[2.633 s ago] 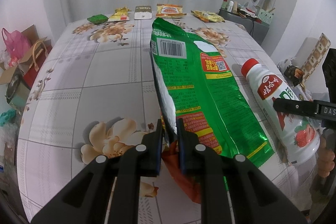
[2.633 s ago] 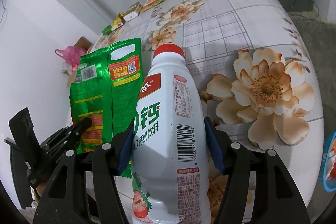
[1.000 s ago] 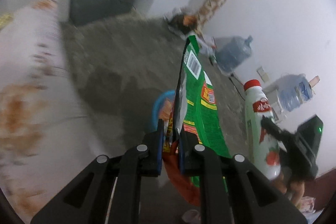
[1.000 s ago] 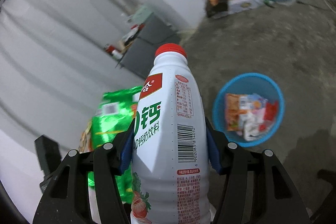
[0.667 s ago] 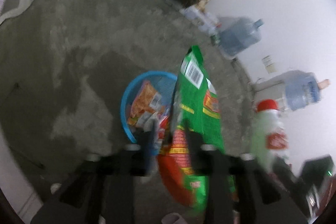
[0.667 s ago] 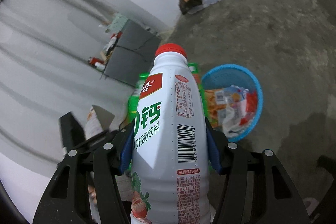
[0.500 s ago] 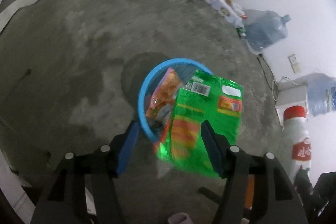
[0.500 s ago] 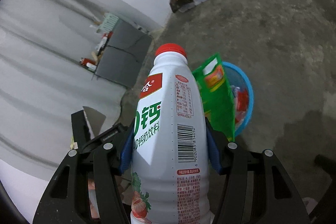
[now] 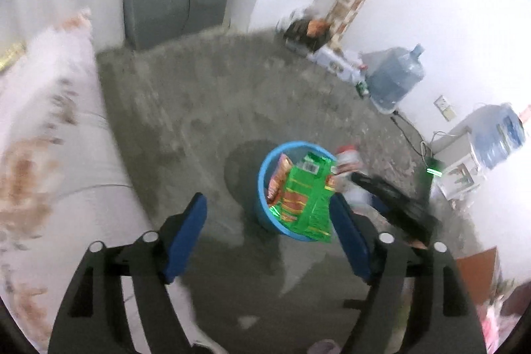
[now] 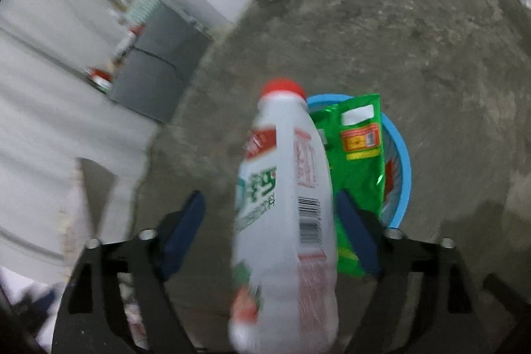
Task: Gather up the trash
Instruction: 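Drop the green bag and milk bottle into the wastebasket, opening both tools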
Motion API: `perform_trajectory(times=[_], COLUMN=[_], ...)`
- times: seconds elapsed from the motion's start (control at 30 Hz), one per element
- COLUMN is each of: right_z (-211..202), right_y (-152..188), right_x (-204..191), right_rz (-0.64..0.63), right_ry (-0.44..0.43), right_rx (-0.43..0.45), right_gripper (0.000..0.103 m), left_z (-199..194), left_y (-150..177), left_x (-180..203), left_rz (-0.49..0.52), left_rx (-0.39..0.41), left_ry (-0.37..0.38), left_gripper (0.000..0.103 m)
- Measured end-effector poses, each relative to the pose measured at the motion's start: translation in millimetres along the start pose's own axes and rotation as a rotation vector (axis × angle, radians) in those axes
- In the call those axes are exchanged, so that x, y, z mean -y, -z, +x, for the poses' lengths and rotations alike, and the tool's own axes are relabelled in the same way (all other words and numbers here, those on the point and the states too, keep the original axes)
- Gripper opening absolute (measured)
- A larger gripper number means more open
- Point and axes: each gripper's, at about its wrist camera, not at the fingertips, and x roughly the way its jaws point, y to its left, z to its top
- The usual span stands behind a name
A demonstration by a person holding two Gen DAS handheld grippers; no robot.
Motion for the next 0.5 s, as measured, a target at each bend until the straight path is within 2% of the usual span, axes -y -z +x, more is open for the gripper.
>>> perform_trajectory(times=[0.03,0.1,0.2,0.37,0.5], right_z=[12,18,7,-23,-51], right_y=[2,10,23,36,41], right_x=[5,11,11,6,-17], right_rz=[0.008,0.023,0.005,-0.035,-0.092], right_ry=[0.034,0.040,0.035,0.049,0.059], right_rx=[-0.034,-0.058,-0.044,-0.015,0.043], right_gripper=[0.079,0.076,0.076,0.076,0.076], left_z=[-16,-45,-73,-95,-111], left_y=[7,22,48,82,94], left_x=[-7,-25,-52,-93,-112], left_rz=[0.011,0.022,0.020,-0.038,-0.076], left_rx=[0.024,0.063,0.094,0.095,0.138], left_ry=[-0.010,-0.043,-0.096,-0.185,-0.202], left_gripper=[0.079,0.080,0.082,0.082,0.083])
